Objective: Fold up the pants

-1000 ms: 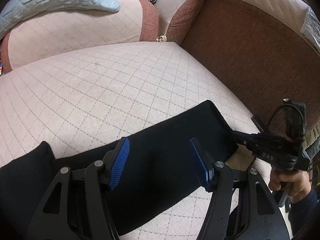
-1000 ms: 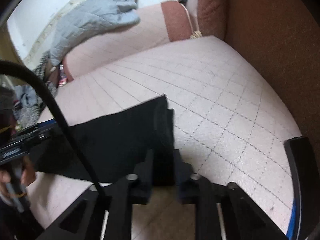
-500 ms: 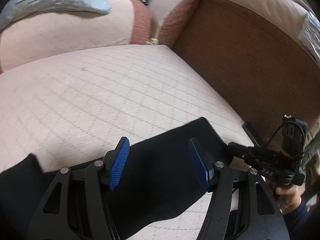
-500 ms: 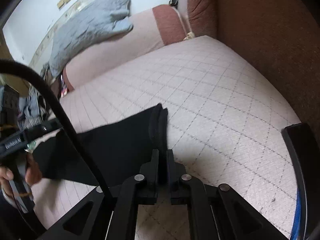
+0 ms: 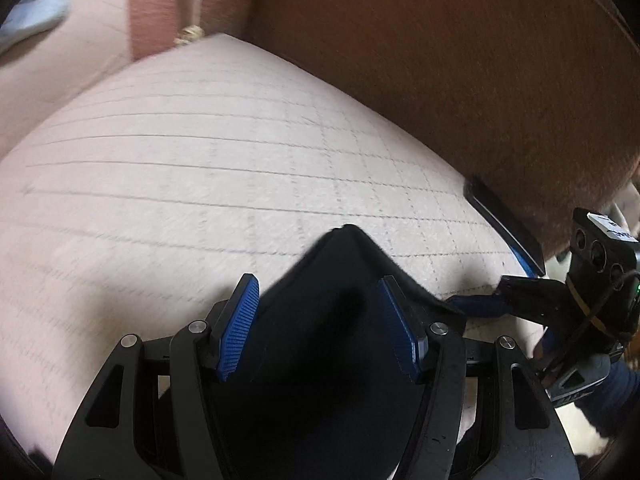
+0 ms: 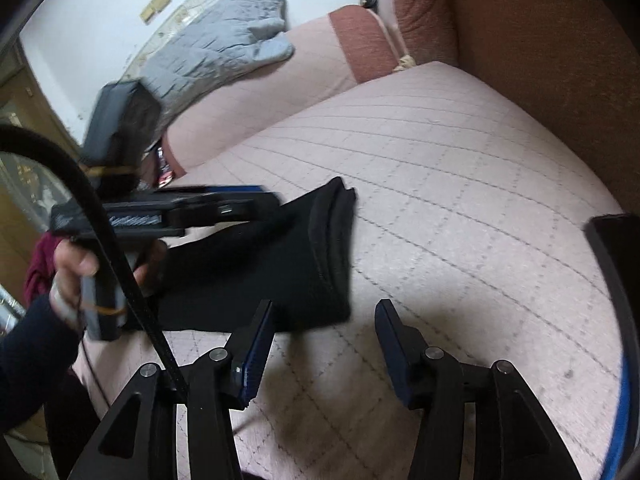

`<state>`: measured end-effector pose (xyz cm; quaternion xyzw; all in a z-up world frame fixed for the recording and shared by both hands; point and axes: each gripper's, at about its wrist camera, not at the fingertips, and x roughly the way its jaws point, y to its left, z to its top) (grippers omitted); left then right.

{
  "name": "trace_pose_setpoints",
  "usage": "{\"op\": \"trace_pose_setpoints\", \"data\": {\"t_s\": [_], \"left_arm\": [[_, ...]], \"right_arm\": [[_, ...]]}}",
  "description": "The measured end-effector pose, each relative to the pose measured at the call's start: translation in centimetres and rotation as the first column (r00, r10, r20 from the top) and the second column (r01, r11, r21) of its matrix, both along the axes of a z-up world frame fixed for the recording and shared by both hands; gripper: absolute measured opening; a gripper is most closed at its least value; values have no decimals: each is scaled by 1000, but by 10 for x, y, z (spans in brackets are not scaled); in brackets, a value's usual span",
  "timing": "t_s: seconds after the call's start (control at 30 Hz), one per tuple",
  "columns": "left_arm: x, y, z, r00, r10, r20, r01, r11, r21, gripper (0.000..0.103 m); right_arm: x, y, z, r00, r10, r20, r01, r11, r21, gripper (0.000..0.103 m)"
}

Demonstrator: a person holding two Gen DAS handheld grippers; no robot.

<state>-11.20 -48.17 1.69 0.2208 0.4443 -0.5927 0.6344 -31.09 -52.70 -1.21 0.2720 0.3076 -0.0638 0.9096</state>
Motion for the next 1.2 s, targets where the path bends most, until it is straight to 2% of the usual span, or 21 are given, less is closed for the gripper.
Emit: {"op": "trace_pose_setpoints", "data": {"t_s": [0.1, 0.13, 0.2, 0.37, 0.4, 0.47, 0.5, 0.53, 0.6, 0.77, 0.93, 1.07, 1.13, 1.2], "left_arm": [[-6, -16, -13, 999, -44, 24, 43, 998, 44, 62], [-9, -19, -15, 997, -59, 41, 57, 997, 47, 65], [-12, -26, -15, 995, -88, 44, 87, 996, 28, 71], [-14, -40, -23, 991, -125, 49, 123, 992, 35, 73], [-16, -41, -23, 990, -128, 60, 126, 991, 37, 70], [-19, -41, -22, 988, -138, 72, 137, 990, 27, 56], [-21, -40, -20, 988, -142, 60, 141, 990, 15, 45], [-22, -40, -18, 989, -137, 48, 137, 991, 6, 33], [-20, -33, -12, 993, -117, -7, 117, 993, -23, 17], [-14, 3, 21, 996, -84, -27, 79, 986, -144, 16], [4, 63, 75, 1000, 10, -23, -16, 959, -283, 16], [32, 126, 100, 988, 145, -47, -152, 928, -339, 16], [48, 165, 103, 963, 258, -71, -267, 901, -341, 16], [62, 201, 97, 918, 386, -87, -394, 869, -298, 16]], "right_arm": [[2, -3, -4, 999, 14, 34, -15, 1000, 7, 50], [3, -5, -5, 999, 17, 47, -17, 1000, 12, 50], [6, -7, -6, 998, 24, 58, -25, 1000, 15, 51], [17, -6, -5, 997, 48, 65, -49, 999, 10, 50], [19, -6, -6, 997, 53, 62, -53, 999, 7, 41], [22, -6, -7, 998, 51, 46, -51, 999, 3, 24], [22, -8, -8, 997, 60, 55, -62, 997, 35, 19], [21, -10, -8, 996, 67, 61, -70, 996, 56, 17], [20, -11, -4, 995, 67, 69, -73, 993, 89, 15], [17, 8, 26, 991, 83, 101, -86, 996, 29, 14], [24, 44, 73, 974, 150, 169, -143, 988, -49, 14], [43, 77, 101, 951, 218, 221, -206, 976, -77, 14], [62, 100, 108, 932, 272, 240, -262, 962, -75, 14], [84, 125, 103, 917, 322, 233, -315, 947, -69, 14]]}}
